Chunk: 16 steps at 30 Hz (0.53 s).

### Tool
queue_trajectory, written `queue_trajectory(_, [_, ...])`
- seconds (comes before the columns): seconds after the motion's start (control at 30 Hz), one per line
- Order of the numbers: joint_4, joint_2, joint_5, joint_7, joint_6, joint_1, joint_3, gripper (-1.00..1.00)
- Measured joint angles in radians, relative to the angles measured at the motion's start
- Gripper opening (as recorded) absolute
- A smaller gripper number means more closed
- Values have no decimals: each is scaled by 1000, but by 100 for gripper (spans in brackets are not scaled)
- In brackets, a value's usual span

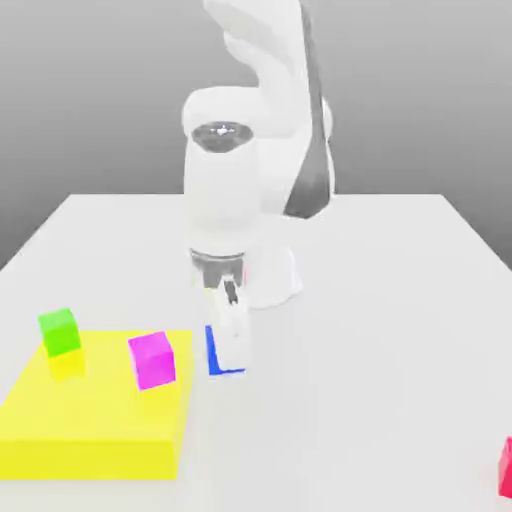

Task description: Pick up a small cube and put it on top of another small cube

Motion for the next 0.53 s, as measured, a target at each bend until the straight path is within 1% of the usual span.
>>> queue_trajectory(0.2, [98, -156, -15, -131, -258, -64, -105, -100])
queue_trajectory(0.27, [90, -139, 3, -137, -244, -71, -122, -100])
queue_trajectory(0.4, [63, -13, 13, -142, -94, -71, -130, -100])
queue_trajectory(0.43, [58, 11, 14, -143, -66, -70, -130, 100])
queue_trajectory(0.53, [58, 11, 14, -143, -66, -70, -130, 100])
